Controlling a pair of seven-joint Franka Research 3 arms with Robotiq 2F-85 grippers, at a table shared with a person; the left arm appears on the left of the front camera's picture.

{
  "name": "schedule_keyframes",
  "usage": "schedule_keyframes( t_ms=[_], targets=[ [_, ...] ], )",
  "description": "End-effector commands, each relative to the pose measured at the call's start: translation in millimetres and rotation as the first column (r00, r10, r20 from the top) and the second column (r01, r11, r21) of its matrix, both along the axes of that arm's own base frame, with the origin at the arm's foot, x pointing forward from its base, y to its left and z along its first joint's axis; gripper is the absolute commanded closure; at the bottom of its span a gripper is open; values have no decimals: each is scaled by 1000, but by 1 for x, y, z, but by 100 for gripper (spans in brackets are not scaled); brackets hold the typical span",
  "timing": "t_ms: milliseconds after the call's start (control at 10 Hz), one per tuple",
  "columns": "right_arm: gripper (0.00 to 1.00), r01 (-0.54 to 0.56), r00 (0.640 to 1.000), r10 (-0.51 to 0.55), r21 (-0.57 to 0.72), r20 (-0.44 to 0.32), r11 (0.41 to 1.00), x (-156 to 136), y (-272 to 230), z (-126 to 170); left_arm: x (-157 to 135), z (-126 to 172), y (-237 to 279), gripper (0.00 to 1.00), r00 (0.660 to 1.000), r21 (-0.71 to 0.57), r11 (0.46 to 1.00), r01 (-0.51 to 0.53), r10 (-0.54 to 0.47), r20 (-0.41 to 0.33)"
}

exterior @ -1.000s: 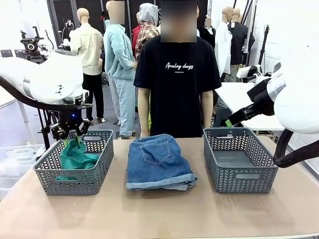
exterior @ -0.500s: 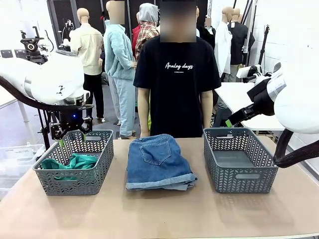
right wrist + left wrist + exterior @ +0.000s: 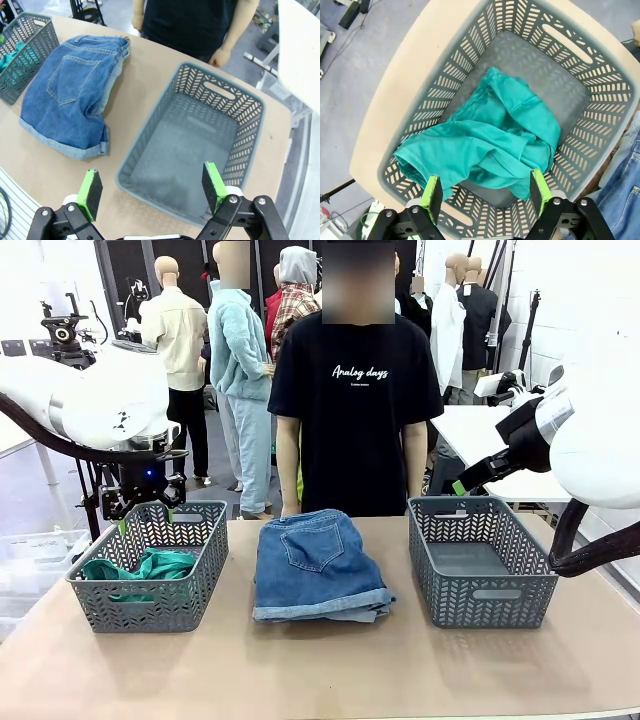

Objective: Sort the tops and bottoms.
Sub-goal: Lift clothes from the center of the table with your right hand.

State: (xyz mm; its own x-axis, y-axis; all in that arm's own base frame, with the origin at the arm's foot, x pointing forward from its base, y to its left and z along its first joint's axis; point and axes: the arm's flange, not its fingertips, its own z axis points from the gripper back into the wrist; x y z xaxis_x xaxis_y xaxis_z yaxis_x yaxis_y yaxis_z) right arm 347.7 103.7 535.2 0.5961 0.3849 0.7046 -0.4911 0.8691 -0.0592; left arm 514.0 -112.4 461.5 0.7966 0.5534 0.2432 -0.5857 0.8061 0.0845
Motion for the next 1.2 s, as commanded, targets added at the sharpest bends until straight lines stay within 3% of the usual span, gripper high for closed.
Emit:
schedule_keyframes(
  t_ms=[0, 400, 500, 600, 700, 800, 1000, 1100],
  targets=[
    [0, -7, 1000, 7, 8, -1, 1000, 1, -1, -1, 0, 1, 1, 9, 1000, 0, 1000, 0, 0, 1],
    [0, -7, 1000, 7, 8, -1, 1000, 1, -1, -1, 0, 0, 0, 9, 1000, 0, 1000, 0, 0, 0],
    [0, -7, 1000, 7, 8, -1, 1000, 1, -1, -1, -3, 7, -20, 9, 980, 4, 984, 177, -176, 96],
    [0, -7, 1000, 7, 8, -1, 1000, 1, -1, -1, -8, 16, -38, 9, 905, -17, 924, 382, -370, 210],
    [0, -7, 1000, 7, 8, -1, 1000, 1, -1, -1, -20, 33, -53, 9, 790, -19, 822, 569, -540, 289],
    [0, -7, 1000, 7, 8, -1, 1000, 1, -1, -1, -34, 50, -61, 9, 705, -30, 737, 675, -633, 320],
    [0, -7, 1000, 7, 8, -1, 1000, 1, -1, -1, -60, 76, -60, 9, 536, -132, 523, 842, -786, 308],
    [0, -7, 1000, 7, 8, -1, 1000, 1, -1, -1, -73, 93, -52, 9, 398, -141, 373, 917, -858, 324]
  ],
)
